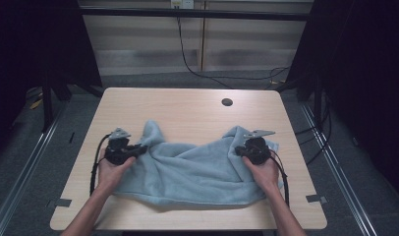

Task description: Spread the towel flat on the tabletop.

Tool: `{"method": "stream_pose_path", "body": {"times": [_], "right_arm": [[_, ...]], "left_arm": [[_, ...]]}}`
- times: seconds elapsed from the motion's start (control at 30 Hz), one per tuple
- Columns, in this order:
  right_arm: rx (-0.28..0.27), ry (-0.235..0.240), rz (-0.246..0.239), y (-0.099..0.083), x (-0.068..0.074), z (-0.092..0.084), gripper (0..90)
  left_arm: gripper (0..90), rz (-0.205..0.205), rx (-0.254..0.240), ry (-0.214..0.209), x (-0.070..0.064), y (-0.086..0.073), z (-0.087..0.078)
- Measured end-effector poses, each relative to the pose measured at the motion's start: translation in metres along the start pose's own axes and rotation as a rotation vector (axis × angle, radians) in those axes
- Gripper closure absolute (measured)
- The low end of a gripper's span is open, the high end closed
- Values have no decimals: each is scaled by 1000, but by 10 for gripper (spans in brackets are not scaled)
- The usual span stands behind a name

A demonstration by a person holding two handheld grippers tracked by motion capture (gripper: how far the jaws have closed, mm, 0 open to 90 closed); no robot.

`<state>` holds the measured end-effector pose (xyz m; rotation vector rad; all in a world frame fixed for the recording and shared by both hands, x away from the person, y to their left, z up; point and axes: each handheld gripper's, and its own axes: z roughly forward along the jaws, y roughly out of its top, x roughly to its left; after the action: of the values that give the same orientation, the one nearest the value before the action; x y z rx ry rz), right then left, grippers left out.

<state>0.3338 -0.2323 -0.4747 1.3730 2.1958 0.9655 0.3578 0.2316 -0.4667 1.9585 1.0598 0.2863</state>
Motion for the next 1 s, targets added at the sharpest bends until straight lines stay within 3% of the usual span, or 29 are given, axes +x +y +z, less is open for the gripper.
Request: {"method": "stream_pose_path", "body": {"times": [0.03, 0.1, 0.23, 0.3, 0.37, 0.43, 0.5, 0.53, 0.57, 0.63, 0.7, 0.77, 0.8, 0.87, 0.9, 0.93, 0.97, 1.0], "right_arm": [[-11, -15, 8, 0, -4, -6, 885], [-44, -53, 24, -2, -14, -19, 888], [-72, -90, 62, -14, -31, -45, 891], [-52, -108, 66, -25, -33, -52, 891], [-19, -97, 62, -37, -31, -53, 887], [35, -44, 65, -49, -28, -48, 883], [70, -21, 35, -59, -20, -44, 877], [70, -21, 35, -59, -20, -44, 877], [59, -5, 33, -63, -15, -43, 873], [65, 6, 43, -63, -14, -42, 865], [61, 10, 39, -63, -14, -40, 863], [56, 25, 49, -61, -15, -37, 849], [53, 28, 45, -58, -15, -32, 836], [49, 9, 30, -53, -17, -26, 808], [50, 6, 32, -50, -17, -23, 808], [50, 6, 32, -50, -17, -23, 808], [44, 4, 43, -44, -20, -16, 799], [42, 2, 44, -41, -22, -11, 799]], "left_arm": [[804, -13, -4, 28, 8, -8, -13], [803, -39, 2, 35, 15, -17, -25], [794, -41, 37, 10, 17, -37, -46], [788, -46, 38, 0, 15, -42, -49], [776, -33, 53, -41, 7, -49, -55], [748, -19, 51, -58, 2, -46, -59], [689, -13, 37, -69, 0, -44, -60], [689, 4, 22, -73, -2, -40, -61], [614, 11, -4, -72, -5, -36, -61], [598, 37, -48, -77, -12, -19, -53], [583, 44, -59, -90, -15, -13, -47], [554, 85, -68, -120, -18, -3, -34], [551, 110, -43, -104, -18, 2, -15], [561, 119, 18, -99, -16, 0, 4], [572, 119, 18, -99, -16, 0, 4], [572, 125, 54, -91, -16, -3, 13], [639, 169, 125, -120, -19, -10, 23], [668, 169, 125, -120, -19, -10, 23]]}}
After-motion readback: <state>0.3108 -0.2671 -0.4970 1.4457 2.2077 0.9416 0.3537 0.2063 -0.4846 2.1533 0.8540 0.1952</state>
